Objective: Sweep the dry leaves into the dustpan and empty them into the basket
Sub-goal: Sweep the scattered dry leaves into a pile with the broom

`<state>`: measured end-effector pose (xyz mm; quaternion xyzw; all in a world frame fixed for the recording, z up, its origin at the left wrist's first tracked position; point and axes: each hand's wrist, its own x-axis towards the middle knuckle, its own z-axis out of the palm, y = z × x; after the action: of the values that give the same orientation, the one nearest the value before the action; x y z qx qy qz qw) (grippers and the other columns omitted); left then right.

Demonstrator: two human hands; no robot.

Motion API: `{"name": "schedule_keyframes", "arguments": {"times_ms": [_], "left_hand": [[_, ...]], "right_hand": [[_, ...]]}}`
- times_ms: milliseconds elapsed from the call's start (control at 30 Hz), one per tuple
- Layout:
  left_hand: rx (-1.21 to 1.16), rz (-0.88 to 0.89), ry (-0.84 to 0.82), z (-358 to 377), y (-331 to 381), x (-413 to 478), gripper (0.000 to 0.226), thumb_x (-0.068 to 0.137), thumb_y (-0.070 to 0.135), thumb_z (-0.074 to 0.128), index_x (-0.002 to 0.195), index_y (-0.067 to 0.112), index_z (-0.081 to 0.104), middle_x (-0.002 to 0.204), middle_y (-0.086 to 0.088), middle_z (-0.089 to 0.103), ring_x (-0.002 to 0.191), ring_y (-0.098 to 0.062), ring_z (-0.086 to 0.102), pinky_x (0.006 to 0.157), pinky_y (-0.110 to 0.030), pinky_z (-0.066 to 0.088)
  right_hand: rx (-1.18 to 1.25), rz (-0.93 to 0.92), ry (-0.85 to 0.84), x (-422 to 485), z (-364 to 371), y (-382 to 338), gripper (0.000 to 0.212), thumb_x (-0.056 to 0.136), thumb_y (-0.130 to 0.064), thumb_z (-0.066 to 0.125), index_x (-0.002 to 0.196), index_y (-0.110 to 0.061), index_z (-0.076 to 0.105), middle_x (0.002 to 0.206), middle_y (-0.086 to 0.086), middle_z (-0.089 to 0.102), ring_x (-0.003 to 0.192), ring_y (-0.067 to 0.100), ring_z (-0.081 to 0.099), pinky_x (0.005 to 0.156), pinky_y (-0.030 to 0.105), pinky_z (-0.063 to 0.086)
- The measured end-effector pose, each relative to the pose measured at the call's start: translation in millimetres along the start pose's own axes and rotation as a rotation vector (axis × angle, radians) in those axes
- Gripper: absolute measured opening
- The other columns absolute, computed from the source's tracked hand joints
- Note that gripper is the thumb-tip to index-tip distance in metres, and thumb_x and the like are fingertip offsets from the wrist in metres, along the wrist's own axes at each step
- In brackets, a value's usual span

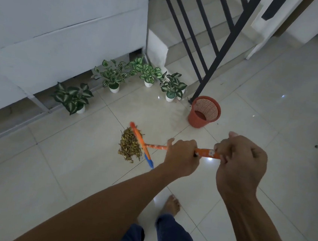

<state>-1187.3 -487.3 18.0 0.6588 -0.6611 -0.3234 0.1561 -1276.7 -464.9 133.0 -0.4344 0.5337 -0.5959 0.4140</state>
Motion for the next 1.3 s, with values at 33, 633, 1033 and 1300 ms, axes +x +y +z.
{"name": "schedule_keyframes", "arguments": {"times_ms": [33,633,1033,1300], "left_hand": [[-0.009,-0.054,0.049,-3,-1,-3,0.014,0.098,0.030,0.050,0.085,0.023,0.050,0.076,0.007,0.058,0.087,-0.019,0.060,0.114,-0.045,0.023],[-0.283,-0.694,0.297,9,-21,53,0.008,0.095,0.019,0.048,0.087,0.019,0.050,0.083,0.002,0.059,0.089,-0.025,0.058,0.113,-0.049,0.026],[-0.334,-0.818,0.548,-1,28,121,0.019,0.099,0.029,0.043,0.095,0.017,0.057,0.094,-0.001,0.067,0.100,-0.026,0.060,0.111,-0.049,0.026],[-0.418,-0.880,0.497,21,22,129,0.014,0.100,0.028,0.043,0.089,0.021,0.047,0.086,0.004,0.054,0.099,-0.026,0.059,0.107,-0.046,0.028]], "right_hand": [[0.018,0.016,-0.053,4,3,-1,0.043,0.089,-0.001,0.044,0.046,-0.004,0.042,0.040,0.003,0.035,0.043,0.015,0.036,0.066,0.021,0.051],[0.003,0.116,-0.759,106,58,69,0.047,0.082,0.000,0.046,0.039,-0.015,0.034,0.040,0.007,0.026,0.045,0.036,0.020,0.074,0.036,0.045],[0.099,0.144,-1.045,201,65,42,0.052,0.084,-0.009,0.049,0.035,-0.025,0.041,0.037,-0.002,0.027,0.041,0.021,0.023,0.062,0.032,0.040],[0.023,0.094,-1.093,199,63,66,0.047,0.079,-0.015,0.054,0.035,-0.026,0.042,0.037,-0.003,0.029,0.039,0.018,0.027,0.058,0.026,0.042]]}}
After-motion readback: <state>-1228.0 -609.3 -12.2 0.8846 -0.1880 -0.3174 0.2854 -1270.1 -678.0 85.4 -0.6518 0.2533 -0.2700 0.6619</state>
